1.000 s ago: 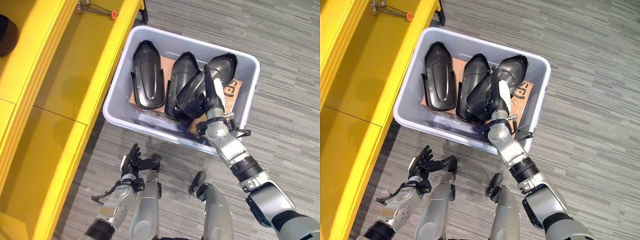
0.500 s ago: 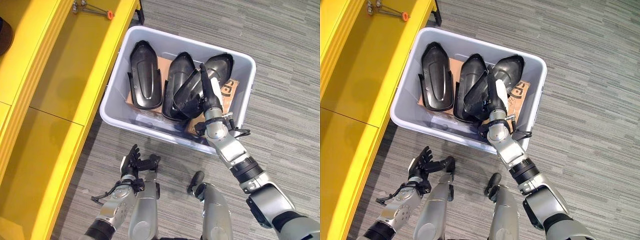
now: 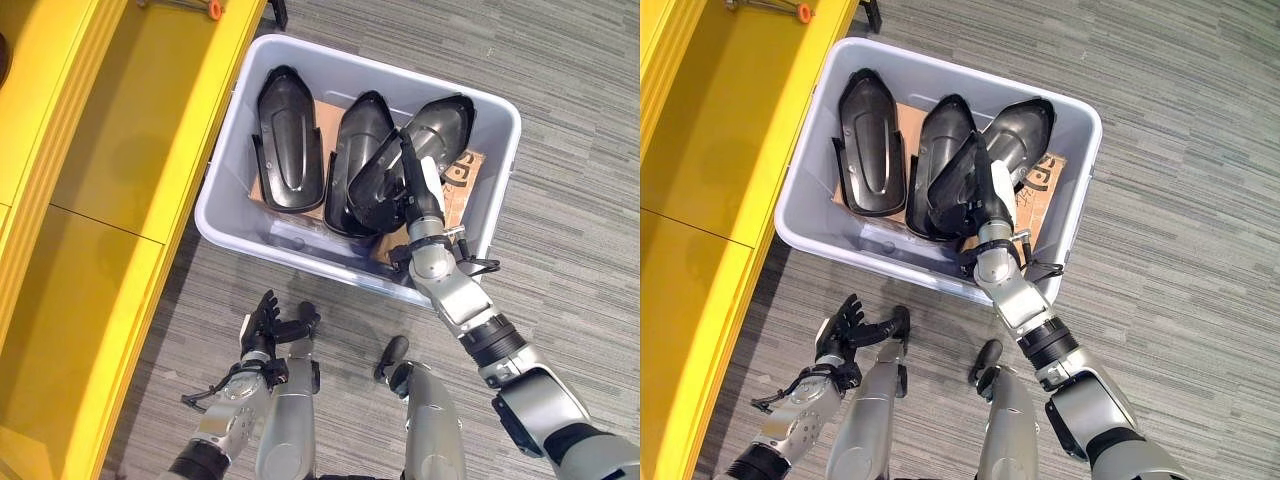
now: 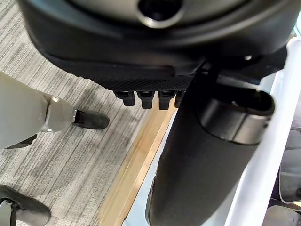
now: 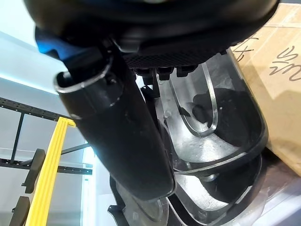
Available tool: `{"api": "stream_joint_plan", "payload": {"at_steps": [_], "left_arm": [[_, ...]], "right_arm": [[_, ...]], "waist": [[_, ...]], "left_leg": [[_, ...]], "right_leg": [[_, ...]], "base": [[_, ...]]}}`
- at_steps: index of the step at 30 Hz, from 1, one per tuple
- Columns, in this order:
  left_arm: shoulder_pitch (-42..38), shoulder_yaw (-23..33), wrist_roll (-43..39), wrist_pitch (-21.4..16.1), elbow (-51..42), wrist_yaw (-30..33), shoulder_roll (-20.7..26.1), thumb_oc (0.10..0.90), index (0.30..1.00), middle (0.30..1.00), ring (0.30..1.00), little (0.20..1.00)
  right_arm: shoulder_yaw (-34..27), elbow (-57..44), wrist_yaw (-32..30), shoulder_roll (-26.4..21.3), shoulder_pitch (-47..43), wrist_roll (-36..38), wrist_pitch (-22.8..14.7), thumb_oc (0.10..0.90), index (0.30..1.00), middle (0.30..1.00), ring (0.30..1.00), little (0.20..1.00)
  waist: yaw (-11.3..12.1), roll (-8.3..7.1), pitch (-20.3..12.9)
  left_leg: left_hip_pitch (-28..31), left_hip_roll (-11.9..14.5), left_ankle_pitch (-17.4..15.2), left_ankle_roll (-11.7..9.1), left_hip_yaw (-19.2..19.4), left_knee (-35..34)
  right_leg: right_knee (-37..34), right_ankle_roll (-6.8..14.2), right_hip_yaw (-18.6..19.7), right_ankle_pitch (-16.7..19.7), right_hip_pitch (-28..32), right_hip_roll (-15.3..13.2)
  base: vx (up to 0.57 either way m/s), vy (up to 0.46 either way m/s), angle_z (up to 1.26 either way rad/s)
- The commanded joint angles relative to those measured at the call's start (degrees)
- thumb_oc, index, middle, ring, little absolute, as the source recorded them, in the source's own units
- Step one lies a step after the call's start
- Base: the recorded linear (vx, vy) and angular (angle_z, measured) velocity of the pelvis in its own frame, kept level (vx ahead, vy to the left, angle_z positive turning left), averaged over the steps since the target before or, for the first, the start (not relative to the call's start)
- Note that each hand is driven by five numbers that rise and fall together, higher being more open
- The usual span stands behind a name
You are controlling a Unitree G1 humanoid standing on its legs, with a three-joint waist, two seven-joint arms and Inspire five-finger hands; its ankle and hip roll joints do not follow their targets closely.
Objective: Move parts from the plastic box to the shelf.
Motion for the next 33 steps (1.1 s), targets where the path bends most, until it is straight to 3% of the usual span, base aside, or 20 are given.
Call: {"api": "stream_joint_plan", "payload": {"at_steps": [1, 8, 9, 10, 12, 33], "left_arm": [[2.7, 2.1, 1.1, -3.1, -6.5, 1.4, 0.0, 0.9, 1.0, 1.0, 1.0, 1.0], [3.2, 2.0, 1.0, -3.4, -7.1, 1.6, -0.1, 0.9, 1.0, 1.0, 1.0, 1.0], [3.5, 2.0, 0.8, -3.4, -7.0, 1.7, -0.2, 0.9, 1.0, 1.0, 1.0, 1.0], [3.3, 2.0, 0.9, -3.4, -7.1, 1.7, -0.2, 0.9, 1.0, 1.0, 1.0, 1.0], [3.6, 1.8, 0.7, -3.3, -6.8, 2.0, -0.5, 0.9, 1.0, 1.0, 1.0, 1.0], [3.4, 0.7, 0.3, -4.8, -8.3, 3.4, -0.9, 0.9, 1.0, 1.0, 1.0, 1.0]], "right_arm": [[-0.7, -5.6, -2.0, -0.9, -5.7, -3.5, -4.5, 0.9, 1.0, 1.0, 1.0, 1.0], [-1.1, -4.1, -2.8, -0.5, -5.7, -3.8, -4.4, 0.9, 1.0, 1.0, 1.0, 1.0], [-1.0, -3.7, -2.9, -0.2, -5.4, -3.5, -4.4, 0.9, 1.0, 1.0, 1.0, 1.0], [-1.1, -3.7, -3.0, -0.3, -5.6, -3.6, -4.4, 0.9, 1.0, 1.0, 1.0, 1.0], [-0.7, -3.1, -3.1, 0.3, -5.2, -3.5, -4.2, 0.9, 1.0, 1.0, 1.0, 1.0], [-2.1, 2.2, -6.8, 1.4, -6.8, -5.1, -3.6, 0.9, 1.0, 1.0, 1.0, 1.0]], "waist": [[0.9, -2.66, -0.2], [1.1, -2.62, -0.2], [1.2, -2.75, -0.2], [1.2, -2.71, -0.2], [1.2, -2.85, -0.2], [1.6, -2.0, -0.2]], "left_leg": [[0.8, -0.4, -9.6, 1.2, 0.8, 6.7], [-1.2, -0.6, -9.7, 1.3, 0.5, 7.0], [-0.4, -0.5, -11.2, 1.0, 0.2, 7.3], [-1.5, -0.6, -9.7, 1.3, 0.5, 7.1], [-1.4, -0.5, -11.5, 1.1, 0.1, 7.9], [-6.0, -1.3, -11.7, 1.4, -0.7, 8.8]], "right_leg": [[-12.6, 5.4, 4.6, 5.0, 6.2, -0.2], [-12.1, 5.4, 4.2, 4.9, 4.6, -0.3], [-11.5, 5.9, 4.7, 3.5, 5.3, -0.1], [-12.0, 5.4, 4.3, 4.8, 4.4, -0.2], [-11.0, 5.8, 4.6, 3.3, 4.5, -0.1], [-9.9, 5.9, 4.1, 3.0, 0.9, -0.4]], "base": [[0.01, 0.0, 0.04], [0.02, 0.0, 0.02], [0.02, 0.004, 0.08], [0.1, -0.02, 0.08], [0.08, -0.004, 0.03], [0.01, 0.004, 0.01]]}}
